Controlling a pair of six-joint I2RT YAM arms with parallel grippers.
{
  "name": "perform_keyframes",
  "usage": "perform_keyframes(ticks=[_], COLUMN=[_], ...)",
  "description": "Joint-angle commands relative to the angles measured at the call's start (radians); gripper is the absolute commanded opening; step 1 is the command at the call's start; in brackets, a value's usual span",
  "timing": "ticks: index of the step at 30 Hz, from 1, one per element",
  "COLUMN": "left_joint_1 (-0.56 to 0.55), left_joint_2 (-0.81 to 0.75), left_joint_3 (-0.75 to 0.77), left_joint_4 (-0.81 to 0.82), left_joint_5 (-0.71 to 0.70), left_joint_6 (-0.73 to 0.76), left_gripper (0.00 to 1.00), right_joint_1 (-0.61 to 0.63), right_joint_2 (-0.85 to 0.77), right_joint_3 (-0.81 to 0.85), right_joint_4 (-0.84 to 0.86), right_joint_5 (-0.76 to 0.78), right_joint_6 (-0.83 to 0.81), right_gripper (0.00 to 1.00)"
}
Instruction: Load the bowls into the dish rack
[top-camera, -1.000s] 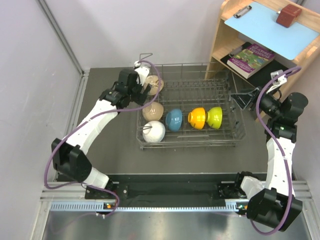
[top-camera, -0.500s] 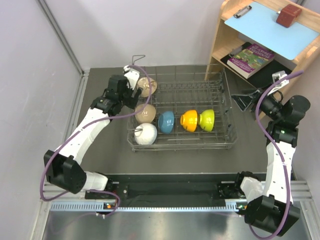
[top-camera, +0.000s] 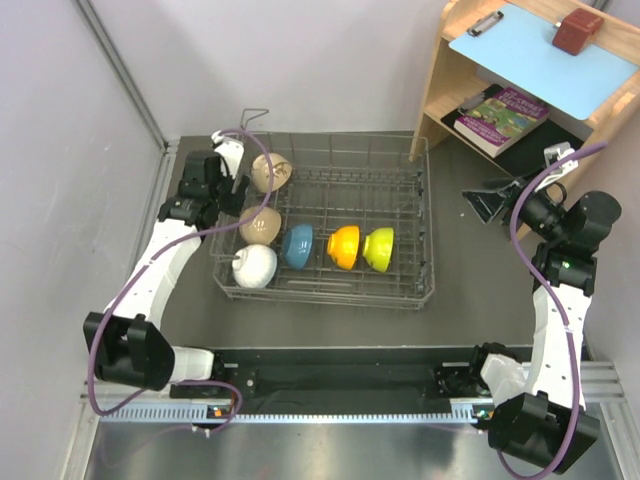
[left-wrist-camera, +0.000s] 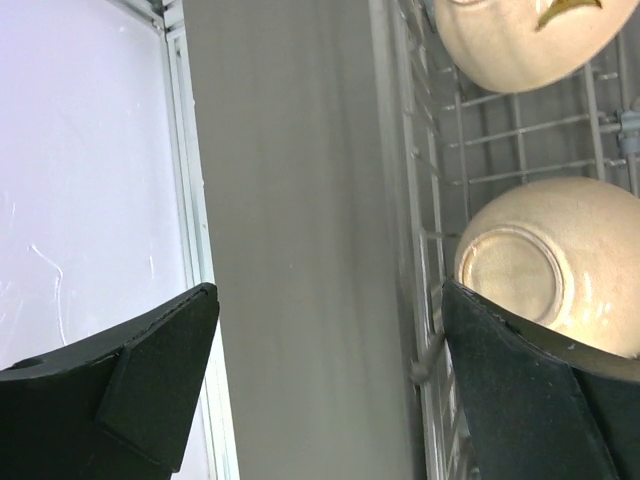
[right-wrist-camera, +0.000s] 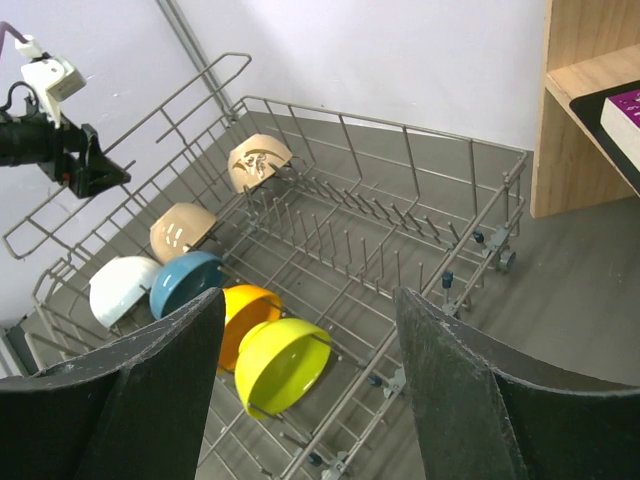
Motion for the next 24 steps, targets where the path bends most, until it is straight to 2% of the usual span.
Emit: perform_keyframes(ticks=[1, 10, 24], left_joint_1=[0.016, 0.014, 0.014], left_joint_2=[-0.065, -0.19, -0.285], left_joint_3=[-0.06, -0.105, -0.118], left_joint_4=[-0.125, -0.222, -0.344], left_joint_5=[-0.04, 0.016, 0.099], left_joint_6=[0.012, -0.028, -0.063], left_gripper=[0.96, 0.93, 0.89], right_joint_1=[-0.009, -0.011, -0.012], right_joint_2=[-0.02, -0.019, -0.029], right_joint_3=[0.049, 0.055, 0.055], right_joint_4=[0.016, 0.02, 0.017], right_joint_5=[-0.006, -0.005, -0.006], right_joint_6=[-0.026, -0.02, -0.015], right_gripper=[0.68, 0.69, 0.69])
